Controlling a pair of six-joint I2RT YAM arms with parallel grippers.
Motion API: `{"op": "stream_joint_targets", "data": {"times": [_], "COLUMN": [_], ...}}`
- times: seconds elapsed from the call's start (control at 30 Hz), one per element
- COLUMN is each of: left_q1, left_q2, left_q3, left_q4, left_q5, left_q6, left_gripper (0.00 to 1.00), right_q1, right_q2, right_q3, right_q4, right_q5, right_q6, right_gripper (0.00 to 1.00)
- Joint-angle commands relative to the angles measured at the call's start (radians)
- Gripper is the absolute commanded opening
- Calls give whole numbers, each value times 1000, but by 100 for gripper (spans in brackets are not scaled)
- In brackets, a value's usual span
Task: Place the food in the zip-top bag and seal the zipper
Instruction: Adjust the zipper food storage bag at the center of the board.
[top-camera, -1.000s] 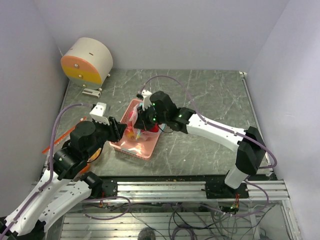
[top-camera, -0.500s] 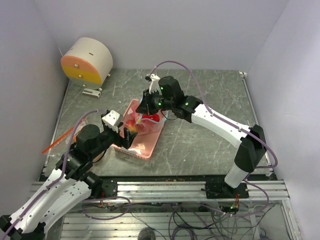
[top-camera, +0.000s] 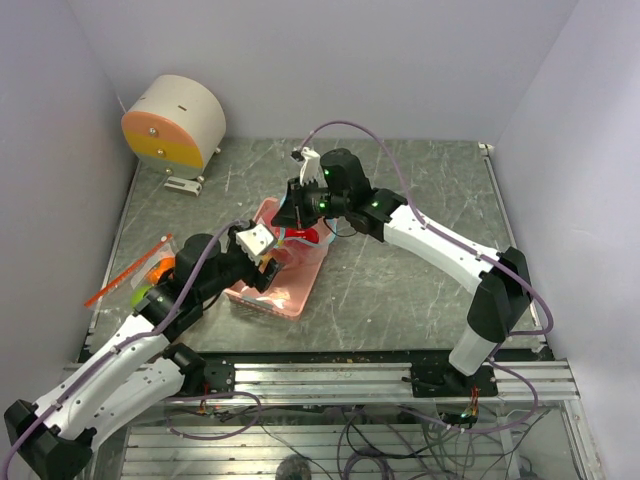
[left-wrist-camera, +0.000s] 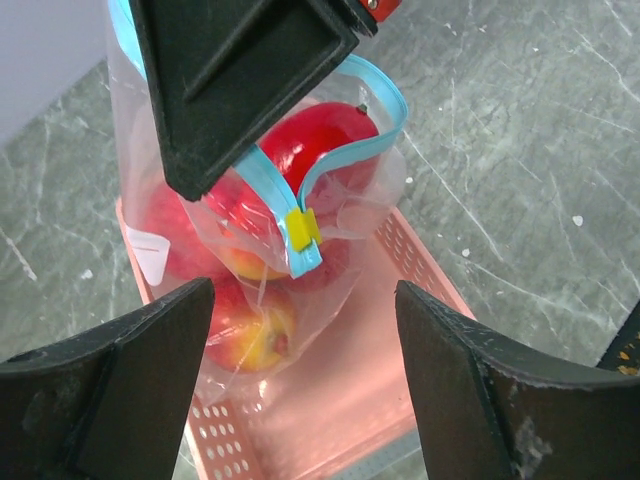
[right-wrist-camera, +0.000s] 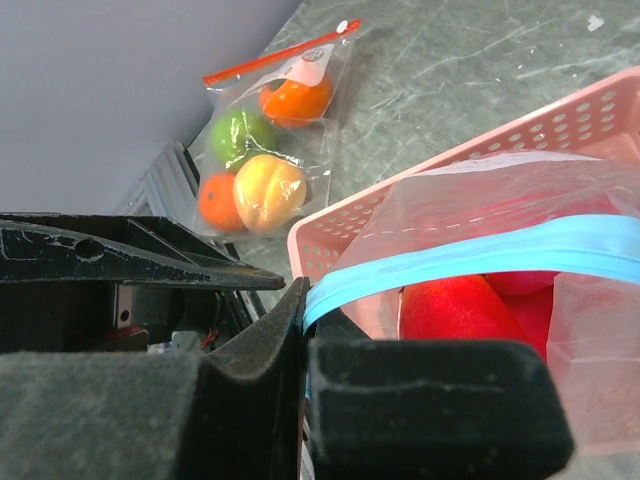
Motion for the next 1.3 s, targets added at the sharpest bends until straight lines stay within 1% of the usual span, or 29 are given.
{"op": "stream_joint_targets", "data": {"times": [0.0, 0.1, 0.3, 0.47, 0.53, 0.57, 0.6, 0.63, 0.67, 0.77, 0.83, 0.93, 0.97, 1.03, 1.13, 1.2, 1.27], "left_q1": [-4, -5, -21, -40, -42, -43, -43, -43, -43, -43, -43, -43, -43, -43, -43, -43, -43], "left_q2": [1, 16, 78, 96, 92, 89, 90, 93, 97, 102, 93, 72, 66, 51, 22, 10, 4], "left_q3": [13, 8, 1, -1, -6, -9, -9, -7, -3, 10, 10, 11, 14, 21, 20, 20, 24], "left_q4": [108, 134, 152, 144, 152, 158, 160, 154, 148, 138, 143, 141, 132, 108, 87, 73, 59], "left_q5": [8, -19, 7, -62, -82, -88, -92, -98, -104, -131, -143, -167, -187, -250, -326, -352, -358], "left_q6": [59, 50, 29, 27, 29, 28, 26, 24, 22, 9, 4, -2, -7, -24, -41, -46, -52], "left_gripper": [81, 76, 70, 64, 57, 52, 43, 32, 24, 9, 7, 7, 7, 7, 7, 7, 7], "right_q1": [-10, -9, -11, -14, -15, -16, -16, -17, -17, -19, -20, -22, -23, -28, -29, -30, -29], "right_q2": [4, 6, 9, 3, -3, -6, -7, -8, -9, -15, -18, -23, -29, -56, -135, -196, -247], "right_q3": [36, 31, 32, 22, 15, 10, 8, 6, 4, -6, -14, -14, -13, -21, -56, -79, -102], "right_q4": [49, 60, 78, 94, 102, 104, 106, 106, 107, 116, 121, 104, 86, 57, 40, 20, -5], "right_q5": [-47, -63, -77, -89, -92, -95, -97, -97, -98, -101, -102, -96, -84, -41, 30, 85, 153], "right_q6": [8, 14, 32, 45, 47, 50, 50, 51, 51, 56, 59, 39, 22, -19, -75, -102, -126], "right_gripper": [0, 0, 0, 0, 0, 0, 0, 0, 0, 0, 0, 0, 6, 29, 52, 62, 67]}}
